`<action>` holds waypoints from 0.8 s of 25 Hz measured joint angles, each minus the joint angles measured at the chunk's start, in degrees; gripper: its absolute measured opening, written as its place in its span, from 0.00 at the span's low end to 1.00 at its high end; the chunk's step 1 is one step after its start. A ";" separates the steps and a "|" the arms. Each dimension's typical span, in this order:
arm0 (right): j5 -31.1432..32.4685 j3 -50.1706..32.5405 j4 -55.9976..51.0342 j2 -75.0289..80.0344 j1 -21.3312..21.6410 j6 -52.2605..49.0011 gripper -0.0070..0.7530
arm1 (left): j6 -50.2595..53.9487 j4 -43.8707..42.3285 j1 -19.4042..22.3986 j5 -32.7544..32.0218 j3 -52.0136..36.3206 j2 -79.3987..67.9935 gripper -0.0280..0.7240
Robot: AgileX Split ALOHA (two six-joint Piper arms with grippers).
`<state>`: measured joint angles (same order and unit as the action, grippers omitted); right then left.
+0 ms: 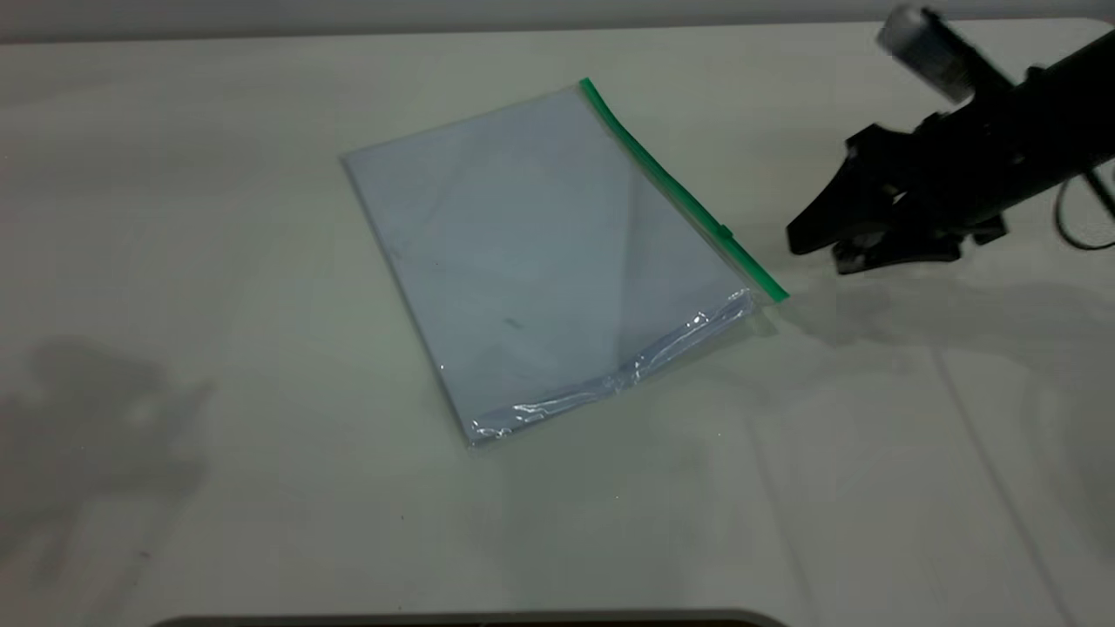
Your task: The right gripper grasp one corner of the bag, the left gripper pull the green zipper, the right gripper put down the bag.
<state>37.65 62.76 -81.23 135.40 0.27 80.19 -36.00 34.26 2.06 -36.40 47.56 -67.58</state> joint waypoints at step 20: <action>8.21 7.00 -9.59 10.14 -8.84 2.95 0.37 | 0.08 1.70 0.00 -0.71 0.06 0.00 0.70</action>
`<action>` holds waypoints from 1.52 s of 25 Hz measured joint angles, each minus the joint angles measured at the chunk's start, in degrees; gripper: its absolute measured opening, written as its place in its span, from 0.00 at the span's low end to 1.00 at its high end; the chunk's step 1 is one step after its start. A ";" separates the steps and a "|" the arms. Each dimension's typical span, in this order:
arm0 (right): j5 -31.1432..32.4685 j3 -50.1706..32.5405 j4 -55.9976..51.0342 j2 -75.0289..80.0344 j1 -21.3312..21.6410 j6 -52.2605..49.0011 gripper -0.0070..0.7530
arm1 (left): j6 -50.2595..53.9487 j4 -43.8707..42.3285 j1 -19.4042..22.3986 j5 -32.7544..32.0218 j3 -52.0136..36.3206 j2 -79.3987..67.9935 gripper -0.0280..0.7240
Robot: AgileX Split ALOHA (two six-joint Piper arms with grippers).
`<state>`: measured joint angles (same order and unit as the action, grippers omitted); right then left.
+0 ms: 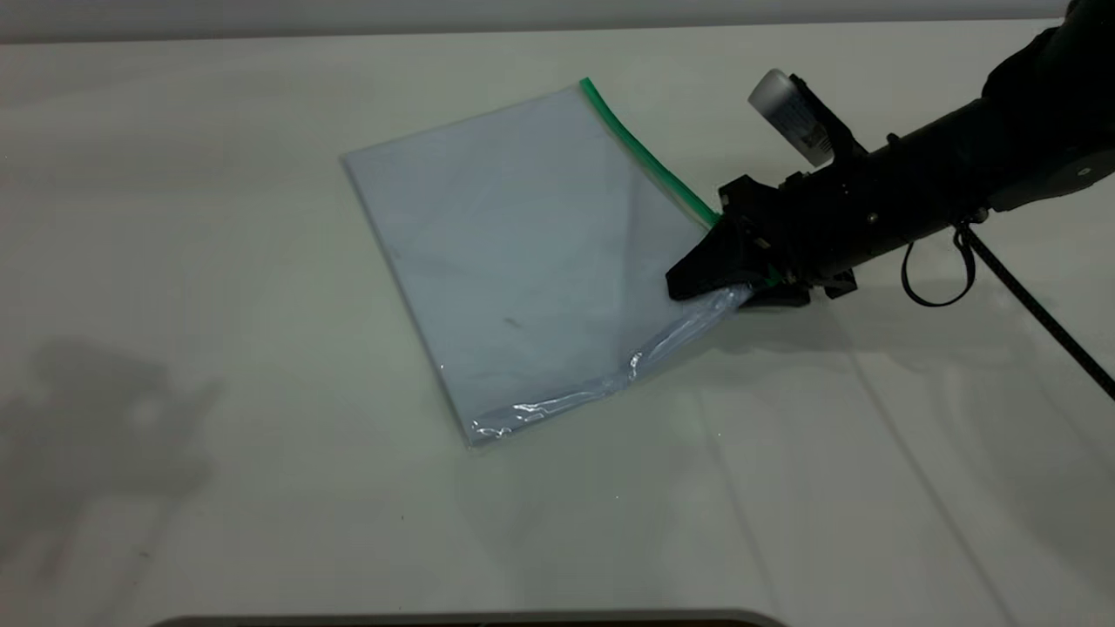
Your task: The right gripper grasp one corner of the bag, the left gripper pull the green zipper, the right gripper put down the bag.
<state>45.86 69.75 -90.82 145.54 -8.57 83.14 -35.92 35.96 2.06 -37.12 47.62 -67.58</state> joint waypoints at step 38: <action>-0.41 7.10 35.14 -25.62 -8.68 -6.88 0.06 | -43.25 22.04 -14.17 -12.09 35.48 -47.28 0.70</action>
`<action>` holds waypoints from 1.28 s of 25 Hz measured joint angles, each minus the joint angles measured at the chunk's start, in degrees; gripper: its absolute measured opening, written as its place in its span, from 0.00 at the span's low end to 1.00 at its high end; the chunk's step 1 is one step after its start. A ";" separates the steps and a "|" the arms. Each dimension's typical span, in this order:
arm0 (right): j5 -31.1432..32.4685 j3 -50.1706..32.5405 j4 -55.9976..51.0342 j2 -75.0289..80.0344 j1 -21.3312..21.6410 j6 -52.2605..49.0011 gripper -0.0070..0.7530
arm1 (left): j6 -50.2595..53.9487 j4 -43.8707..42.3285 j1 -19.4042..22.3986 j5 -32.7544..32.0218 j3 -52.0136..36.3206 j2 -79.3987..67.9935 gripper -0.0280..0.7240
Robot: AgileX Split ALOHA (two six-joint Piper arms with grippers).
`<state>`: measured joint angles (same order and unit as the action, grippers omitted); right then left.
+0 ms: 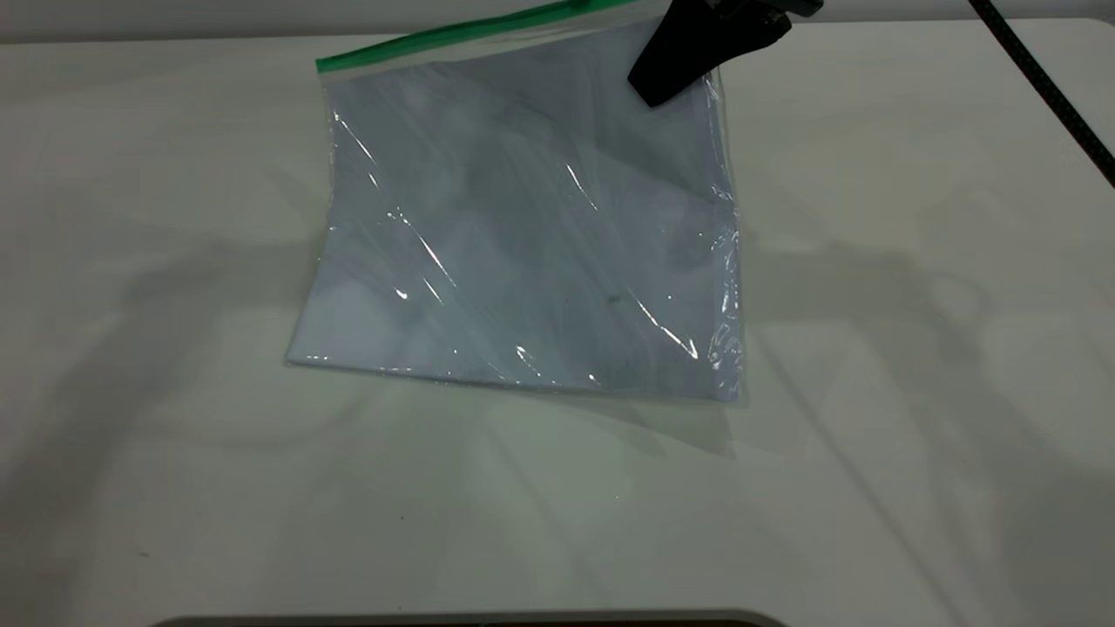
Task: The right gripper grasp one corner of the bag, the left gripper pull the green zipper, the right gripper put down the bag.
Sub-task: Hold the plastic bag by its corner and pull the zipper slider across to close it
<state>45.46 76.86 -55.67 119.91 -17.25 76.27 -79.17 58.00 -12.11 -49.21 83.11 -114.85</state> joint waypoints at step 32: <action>0.24 0.00 0.05 0.05 0.00 -0.15 0.06 | -0.22 0.56 -8.78 2.45 10.36 -13.27 0.39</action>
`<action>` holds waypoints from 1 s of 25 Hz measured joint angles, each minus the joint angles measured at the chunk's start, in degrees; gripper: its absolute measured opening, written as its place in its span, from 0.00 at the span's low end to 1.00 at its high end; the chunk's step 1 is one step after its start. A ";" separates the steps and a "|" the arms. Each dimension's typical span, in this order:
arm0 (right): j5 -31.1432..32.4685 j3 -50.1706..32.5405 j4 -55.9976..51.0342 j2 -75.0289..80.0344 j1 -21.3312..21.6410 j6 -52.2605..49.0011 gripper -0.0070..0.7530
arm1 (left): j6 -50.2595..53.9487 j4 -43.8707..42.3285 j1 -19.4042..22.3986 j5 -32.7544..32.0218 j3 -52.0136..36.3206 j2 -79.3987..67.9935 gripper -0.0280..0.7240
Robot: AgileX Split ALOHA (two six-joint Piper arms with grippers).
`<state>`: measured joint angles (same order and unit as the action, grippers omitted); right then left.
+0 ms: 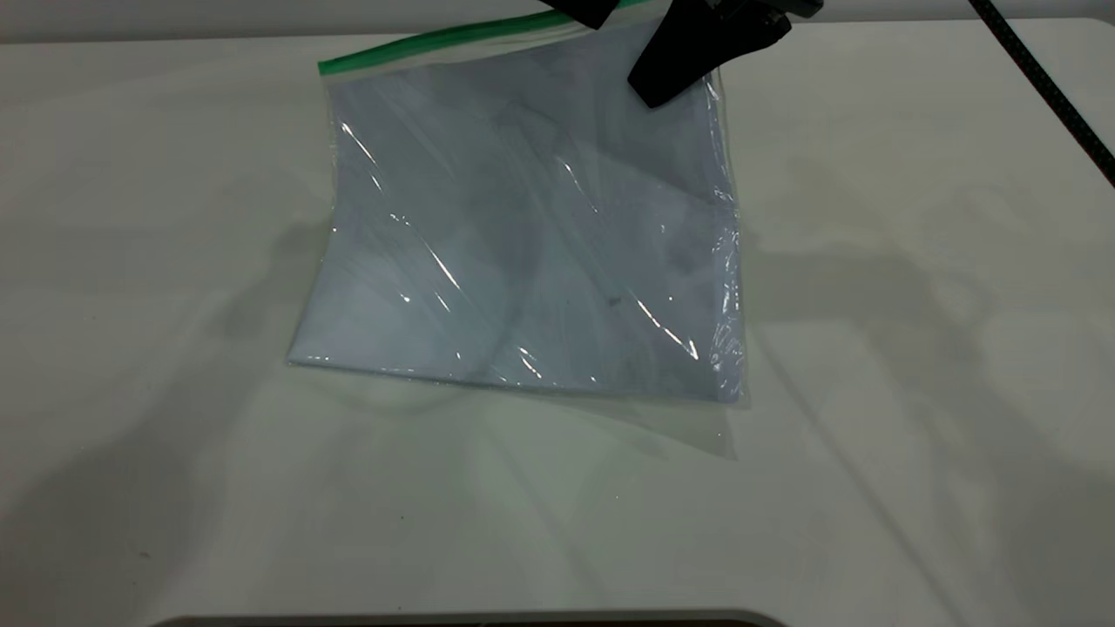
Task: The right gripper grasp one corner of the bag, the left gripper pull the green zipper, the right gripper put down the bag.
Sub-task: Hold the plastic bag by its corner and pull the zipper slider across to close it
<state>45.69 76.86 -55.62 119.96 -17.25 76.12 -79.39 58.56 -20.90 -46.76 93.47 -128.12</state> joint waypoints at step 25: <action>-1.78 0.00 -3.88 -0.29 1.33 -0.34 0.06 | -0.11 -6.58 -0.55 7.32 0.05 0.00 0.13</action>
<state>43.91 76.86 -59.50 119.67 -15.91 75.78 -79.50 51.98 -21.45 -39.43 93.52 -128.12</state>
